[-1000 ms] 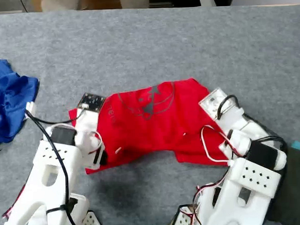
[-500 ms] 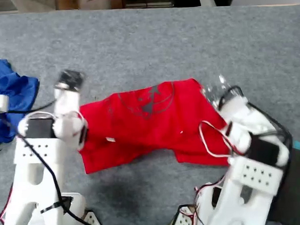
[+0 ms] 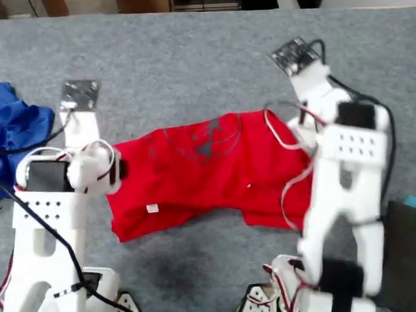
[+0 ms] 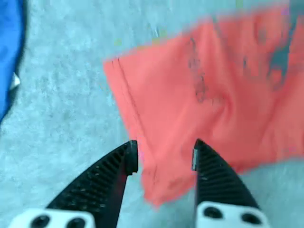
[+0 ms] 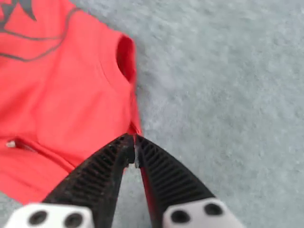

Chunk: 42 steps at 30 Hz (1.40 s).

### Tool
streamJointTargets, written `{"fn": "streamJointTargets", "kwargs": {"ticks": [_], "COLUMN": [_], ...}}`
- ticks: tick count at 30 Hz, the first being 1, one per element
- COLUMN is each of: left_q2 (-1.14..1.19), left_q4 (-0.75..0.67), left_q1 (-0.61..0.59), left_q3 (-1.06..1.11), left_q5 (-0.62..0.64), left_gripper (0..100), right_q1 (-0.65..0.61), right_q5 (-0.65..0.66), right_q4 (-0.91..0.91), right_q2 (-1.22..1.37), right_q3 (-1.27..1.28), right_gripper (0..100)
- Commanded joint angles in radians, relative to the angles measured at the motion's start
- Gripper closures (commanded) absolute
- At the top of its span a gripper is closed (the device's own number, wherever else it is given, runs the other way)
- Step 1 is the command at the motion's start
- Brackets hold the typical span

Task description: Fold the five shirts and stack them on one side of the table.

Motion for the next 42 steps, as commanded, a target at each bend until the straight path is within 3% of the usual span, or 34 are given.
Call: {"fn": "streamJointTargets", "kwargs": {"ticks": [1,3,9,12,16,21,25,32,34,37,42], "left_q2": [0.111,0.231,0.608,0.774,0.908,1.007,0.998,0.845,0.774,0.665,0.498], "left_q4": [-0.218,-0.345,-0.585,-0.568,-0.431,-0.388,-0.382,-0.21,-0.16,-0.1,-0.109], "left_q1": [0.029,0.044,0.031,-0.032,-0.121,-0.12,-0.097,0.006,0.049,0.124,0.158], "left_q3": [0.068,0.101,0.061,-0.043,-0.232,-0.354,-0.365,-0.416,-0.422,-0.397,-0.262], "left_q5": [0.138,0.181,0.253,0.253,0.249,0.15,0.14,0.133,0.106,0.08,0.031], "left_gripper": [92,99,98,98,98,98,98,98,98,98,98], "right_q1": [-0.09,-0.125,-0.153,-0.108,-0.016,0.03,0.038,0.042,0.071,0.105,0.153], "right_q5": [-0.077,-0.126,-0.204,-0.199,-0.152,-0.086,-0.087,-0.043,-0.049,-0.044,0.035], "right_q4": [0.005,0.002,-0.002,0.002,0.005,0.083,0.207,0.5,0.505,0.505,0.503], "right_q2": [0.182,0.289,0.601,0.762,0.967,1.15,1.198,1.198,1.19,1.138,0.929], "right_q3": [-0.153,-0.222,-0.409,-0.51,-0.708,-0.986,-1.207,-1.586,-1.65,-1.606,-1.259], "right_gripper": [99.2,99.2,99.2,99.2,99.3,99.3,99.3,99.3,99.4,99.4,99.4]}}
